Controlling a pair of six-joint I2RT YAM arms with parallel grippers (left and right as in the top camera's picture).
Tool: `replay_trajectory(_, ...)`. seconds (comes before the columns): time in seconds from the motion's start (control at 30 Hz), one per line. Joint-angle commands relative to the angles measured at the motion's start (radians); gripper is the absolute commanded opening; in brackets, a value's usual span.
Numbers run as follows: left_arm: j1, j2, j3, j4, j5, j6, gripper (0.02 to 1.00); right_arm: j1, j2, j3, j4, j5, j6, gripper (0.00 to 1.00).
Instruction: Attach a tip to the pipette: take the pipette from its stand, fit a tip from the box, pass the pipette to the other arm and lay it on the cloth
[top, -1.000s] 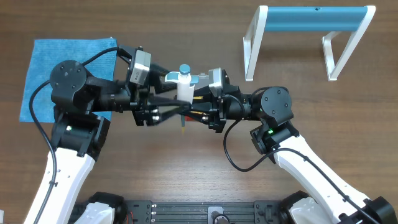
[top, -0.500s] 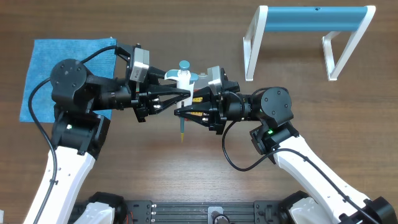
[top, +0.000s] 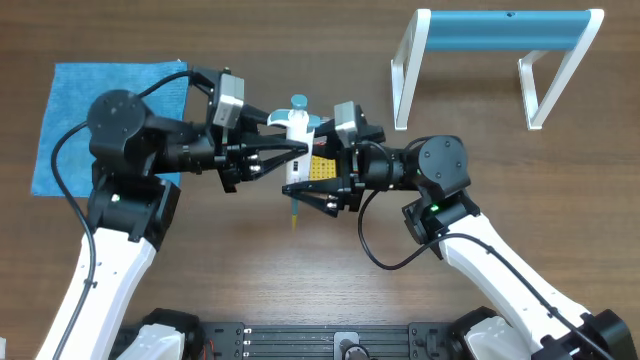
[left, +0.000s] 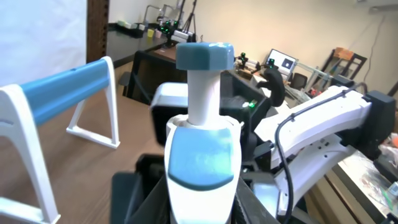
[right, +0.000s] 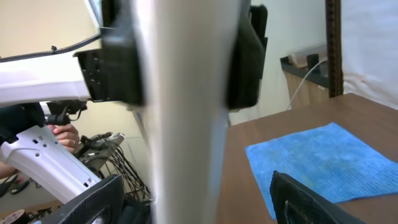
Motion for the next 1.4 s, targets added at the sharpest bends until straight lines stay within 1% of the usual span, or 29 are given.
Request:
replay_trajectory(0.03,0.103,0.032,0.02,-0.009,-0.019,0.014,0.025,-0.122,-0.004,0.016,0.005,-0.101,0.096,0.781)
replay_trajectory(0.07,0.145,0.036,0.02,-0.031,-0.019,0.031,0.027,-0.16,-0.004,0.016,0.0,-0.134,0.096,0.781)
replay_trajectory(0.1,0.181,0.036,0.02,-0.069,-0.027,0.06,0.025,-0.195,-0.005,0.016,-0.037,-0.146,0.095,0.785)
replay_trajectory(0.13,0.227,0.036,0.02,-0.139,-0.065,0.087,0.027,-0.231,-0.005,0.016,-0.089,-0.145,0.087,0.783)
replay_trajectory(0.17,0.264,0.036,0.02,-0.214,-0.116,0.119,0.027,-0.257,-0.005,0.016,-0.127,-0.143,0.058,0.785)
replay_trajectory(0.2,0.289,0.036,0.02,-0.29,-0.185,0.148,0.027,-0.275,-0.005,0.016,-0.172,-0.106,0.011,0.783)
replay_trajectory(0.23,0.306,0.036,0.02,-0.365,-0.258,0.174,0.027,-0.282,-0.005,0.016,-0.226,-0.037,-0.053,0.783)
replay_trajectory(0.27,0.319,0.036,0.02,-0.48,-0.388,0.215,0.027,-0.282,-0.005,0.016,-0.285,0.047,-0.12,0.785)
replay_trajectory(0.3,0.319,0.036,0.02,-0.556,-0.483,0.237,0.025,-0.281,-0.005,0.016,-0.351,0.152,-0.185,0.785)
replay_trajectory(0.33,0.319,0.036,0.02,-0.637,-0.586,0.247,0.027,-0.281,-0.006,0.016,-0.447,0.338,-0.249,0.785)
replay_trajectory(0.37,0.319,0.036,0.02,-0.713,-0.684,0.246,0.027,-0.28,-0.01,0.016,-0.513,0.518,-0.291,0.787)
replay_trajectory(0.4,0.319,0.036,0.02,-0.776,-0.753,0.247,0.027,-0.28,-0.019,0.016,-0.543,0.656,-0.33,0.785)
replay_trajectory(0.47,0.319,0.036,0.02,-0.854,-0.838,0.251,0.027,-0.279,-0.051,0.016,-0.548,0.825,-0.415,0.785)
replay_trajectory(0.53,0.319,0.036,0.034,-0.921,-0.9,0.269,0.027,-0.279,-0.107,0.016,-0.563,0.938,-0.503,0.785)
replay_trajectory(0.57,0.32,0.036,0.057,-0.972,-0.965,0.269,0.027,-0.279,-0.168,0.016,-0.605,1.023,-0.556,0.785)
replay_trajectory(0.63,0.319,0.04,0.132,-1.059,-1.118,0.278,0.027,-0.279,-0.295,0.016,-0.732,1.138,-0.642,0.787)
replay_trajectory(0.67,0.32,0.055,0.207,-1.102,-1.19,0.314,0.027,-0.279,-0.394,0.016,-0.833,1.195,-0.665,0.787)
replay_trajectory(0.77,0.343,0.131,0.352,-1.156,-1.208,0.393,0.027,-0.279,-0.632,0.016,-1.022,1.266,-0.666,0.79)
replay_trajectory(0.8,0.369,0.18,0.404,-1.174,-1.208,0.411,0.025,-0.279,-0.763,0.016,-1.107,1.268,-0.666,0.79)
replay_trajectory(0.9,0.43,0.342,0.524,-1.197,-1.192,0.453,0.027,-0.279,-1.04,0.016,-1.292,1.292,-0.666,0.79)
replay_trajectory(0.93,0.442,0.397,0.563,-1.199,-1.192,0.461,0.027,-0.279,-1.112,0.016,-1.349,1.318,-0.666,0.79)
replay_trajectory(0.97,0.451,0.458,0.61,-1.203,-1.193,0.48,0.027,-0.279,-1.175,0.016,-1.408,1.371,-0.666,0.79)
replay_trajectory(1.0,0.462,0.539,0.673,-1.203,-1.193,0.505,0.025,-0.279,-1.257,0.016,-1.532,1.393,-0.666,0.787)
replay_trajectory(1.07,0.474,0.626,0.74,-1.202,-1.192,0.513,0.027,-0.279,-1.306,0.018,-1.619,1.393,-0.653,0.787)
replay_trajectory(1.13,0.488,0.724,0.814,-1.202,-1.193,0.528,0.025,-0.279,-1.299,0.005,-1.627,1.389,-0.647,0.787)
replay_trajectory(1.2,0.492,0.819,0.871,-1.186,-1.193,0.536,0.027,-0.279,-1.305,-0.035,-1.624,1.42,-0.647,0.787)
replay_trajectory(1.27,0.491,0.865,0.88,-1.157,-1.192,0.538,0.025,-0.279,-1.305,-0.094,-1.612,1.418,-0.627,0.787)
replay_trajectory(1.33,0.491,0.911,0.88,-1.126,-1.188,0.547,0.027,-0.279,-1.305,-0.199,-1.516,1.411,-0.623,0.787)
replay_trajectory(1.4,0.491,0.94,0.88,-1.101,-1.184,0.553,0.027,-0.279,-1.305,-0.315,-1.353,1.411,-0.6,0.787)
